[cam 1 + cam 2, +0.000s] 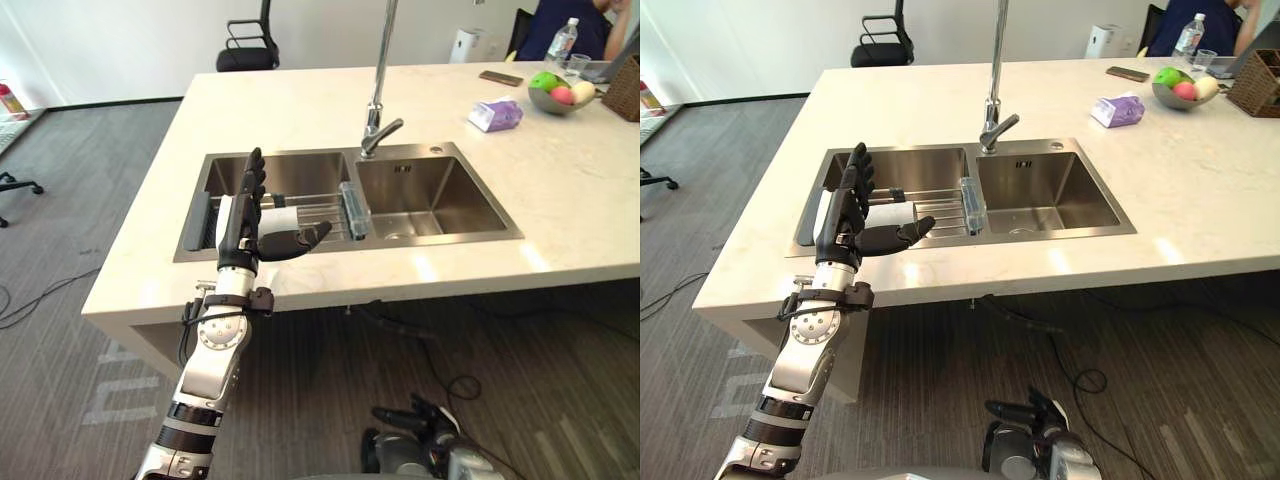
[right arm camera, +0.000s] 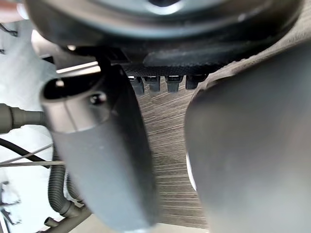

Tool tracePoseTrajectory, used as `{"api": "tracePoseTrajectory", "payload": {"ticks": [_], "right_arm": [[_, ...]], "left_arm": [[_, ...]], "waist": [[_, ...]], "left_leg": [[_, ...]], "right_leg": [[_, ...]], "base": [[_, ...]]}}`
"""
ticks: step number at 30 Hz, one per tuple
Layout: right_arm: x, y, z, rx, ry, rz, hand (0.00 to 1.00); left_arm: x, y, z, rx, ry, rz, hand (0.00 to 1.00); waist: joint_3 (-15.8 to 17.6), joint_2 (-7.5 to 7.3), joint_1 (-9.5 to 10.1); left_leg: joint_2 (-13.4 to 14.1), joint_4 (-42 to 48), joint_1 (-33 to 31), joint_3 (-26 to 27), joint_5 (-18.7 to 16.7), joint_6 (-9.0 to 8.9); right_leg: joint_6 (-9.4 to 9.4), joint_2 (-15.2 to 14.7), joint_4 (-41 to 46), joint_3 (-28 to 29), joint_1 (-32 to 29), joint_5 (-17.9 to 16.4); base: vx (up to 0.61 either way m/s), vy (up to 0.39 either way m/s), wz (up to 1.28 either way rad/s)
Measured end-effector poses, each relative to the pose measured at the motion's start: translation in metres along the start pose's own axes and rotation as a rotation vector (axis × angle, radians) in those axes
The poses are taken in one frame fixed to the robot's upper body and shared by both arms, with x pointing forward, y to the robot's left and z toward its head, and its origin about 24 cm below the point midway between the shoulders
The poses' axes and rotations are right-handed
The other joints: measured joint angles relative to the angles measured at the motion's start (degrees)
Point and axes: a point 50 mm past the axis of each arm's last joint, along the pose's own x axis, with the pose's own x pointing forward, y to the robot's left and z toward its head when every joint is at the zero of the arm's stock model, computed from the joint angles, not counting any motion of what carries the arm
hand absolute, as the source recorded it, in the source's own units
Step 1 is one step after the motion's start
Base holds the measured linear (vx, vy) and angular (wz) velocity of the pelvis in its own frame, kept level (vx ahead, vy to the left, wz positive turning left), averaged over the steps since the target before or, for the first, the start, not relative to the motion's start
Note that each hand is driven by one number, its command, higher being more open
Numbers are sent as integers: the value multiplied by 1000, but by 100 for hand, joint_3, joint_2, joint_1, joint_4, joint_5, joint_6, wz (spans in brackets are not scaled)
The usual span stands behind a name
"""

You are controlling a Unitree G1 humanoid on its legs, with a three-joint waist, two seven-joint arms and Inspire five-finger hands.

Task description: Walk over to the sink, pick up the cup, carry it to the dishwasher, place the cup inside the dishwasher, then close the dishwasher door

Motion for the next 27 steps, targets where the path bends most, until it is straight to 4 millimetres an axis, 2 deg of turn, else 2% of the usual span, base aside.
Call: {"api": "tracePoseTrajectory", "payload": {"ticks": [1,2,3,4,5,6,7,9,13,15,21,25,27], "right_arm": [[0,0,-3,-6,10,3,100],[-1,-3,-6,-5,22,-7,100],[-2,-8,-10,-10,36,-20,100],[-4,-16,-15,-17,59,-41,100],[-4,-22,-17,-25,73,-54,100],[-4,-25,-18,-27,83,-62,100],[-4,-26,-18,-29,83,-63,100],[-5,-28,-21,-30,98,-69,100],[-4,-27,-21,-38,106,-63,100],[-4,-26,-21,-63,115,-53,100],[-3,-22,-23,-99,148,-14,100],[-3,-22,-27,-107,168,-10,100],[-4,-21,-31,-115,185,-1,100]], "left_arm": [[0,2,0,38,-6,5,100],[1,4,0,82,-9,4,100],[1,7,1,129,-20,-2,100],[5,11,4,187,-44,-7,100],[9,15,8,224,-66,-5,100],[12,21,11,255,-77,-1,100],[20,25,15,301,-93,-12,100],[33,30,19,417,-105,-52,100],[58,34,33,601,-130,-141,100],[63,35,38,662,-148,-175,100],[65,26,42,869,-188,-299,100],[62,19,36,917,-174,-392,100],[61,17,33,924,-155,-441,100]], "waist": [[5,-8,42],[7,-12,30],[-20,-25,6],[-104,35,16],[-147,168,68],[-203,179,91],[-238,169,86],[-239,172,14],[-247,162,-36],[-251,157,-61],[-300,111,-70],[-334,82,-84],[-385,13,-108]], "left_leg": [[190,387,-187,149,-39,-79],[274,216,-211,315,-271,-157],[246,-300,-191,474,-356,-159],[130,-1344,-170,529,-165,-203],[39,-1838,-148,467,144,-556],[-69,-2176,-18,533,274,-586],[-242,-2613,67,551,484,-541],[-425,-3088,233,528,721,-517],[-566,-3403,399,523,891,-516],[-615,-3470,454,522,970,-508],[-624,-3573,502,522,1052,-507],[-600,-3749,596,538,1059,-508],[-613,-3824,634,551,1065,-500]], "right_leg": [[-71,37,-216,-129,240,46],[-102,40,-371,-230,477,74],[-117,10,-499,-313,645,160],[-98,4,-543,-387,684,181],[-53,21,-542,-360,677,179],[-4,-33,-583,-293,667,195],[74,-130,-622,-293,614,313],[90,-217,-691,-299,603,380],[104,-263,-835,-250,700,390],[106,-291,-863,-221,730,392],[124,-263,-972,-155,758,443],[119,-193,-1079,-87,770,551],[91,-186,-1145,-59,777,602]], "base": [[139,-127,59],[122,-60,51],[144,-44,51],[123,0,32],[122,51,4],[191,73,-3],[199,68,3],[190,71,17],[98,35,2],[37,-5,-3],[-28,-23,-3],[-93,-11,-9],[-119,9,-8]]}}
